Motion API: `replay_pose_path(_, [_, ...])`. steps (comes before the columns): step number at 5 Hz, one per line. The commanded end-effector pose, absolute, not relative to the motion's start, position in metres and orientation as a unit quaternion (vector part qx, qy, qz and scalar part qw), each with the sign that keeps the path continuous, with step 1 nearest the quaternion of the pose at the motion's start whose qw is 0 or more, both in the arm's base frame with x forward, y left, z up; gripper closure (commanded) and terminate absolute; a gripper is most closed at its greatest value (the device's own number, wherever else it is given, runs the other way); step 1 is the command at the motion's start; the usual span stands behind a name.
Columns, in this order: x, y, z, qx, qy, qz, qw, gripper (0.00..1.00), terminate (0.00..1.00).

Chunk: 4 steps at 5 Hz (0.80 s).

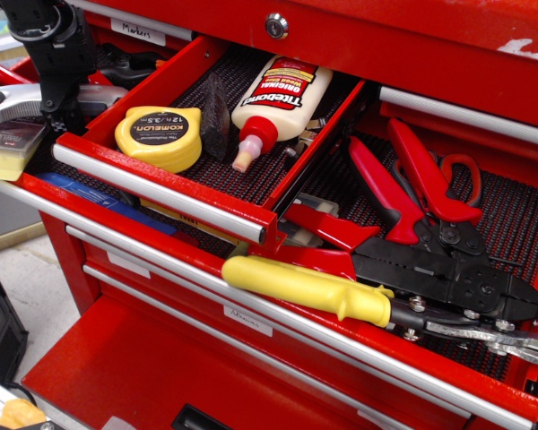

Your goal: Pick up box cutter and put into drawer

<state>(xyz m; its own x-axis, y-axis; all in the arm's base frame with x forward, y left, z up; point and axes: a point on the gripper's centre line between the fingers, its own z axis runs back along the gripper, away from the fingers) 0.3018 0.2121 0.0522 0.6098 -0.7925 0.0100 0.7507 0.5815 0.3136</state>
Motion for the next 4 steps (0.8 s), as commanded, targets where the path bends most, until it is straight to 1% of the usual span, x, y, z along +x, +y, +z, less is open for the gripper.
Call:
replay_pose_path(1, [0.302,0.191,0.107,0.174,-0.031,-0.419,0.891,1.00,0.00])
replay_pose_path(2, [0.298,0.180,0.143,0.209,-0.008,-0.406,0.889,1.00,0.00])
replay_pose_path(3, [0.295,0.171,0.174,0.234,0.008,-0.396,0.888,1.00,0.00])
replay_pose_path(4, [0.292,0.149,0.202,0.236,0.001,-0.385,0.892,1.00,0.00])
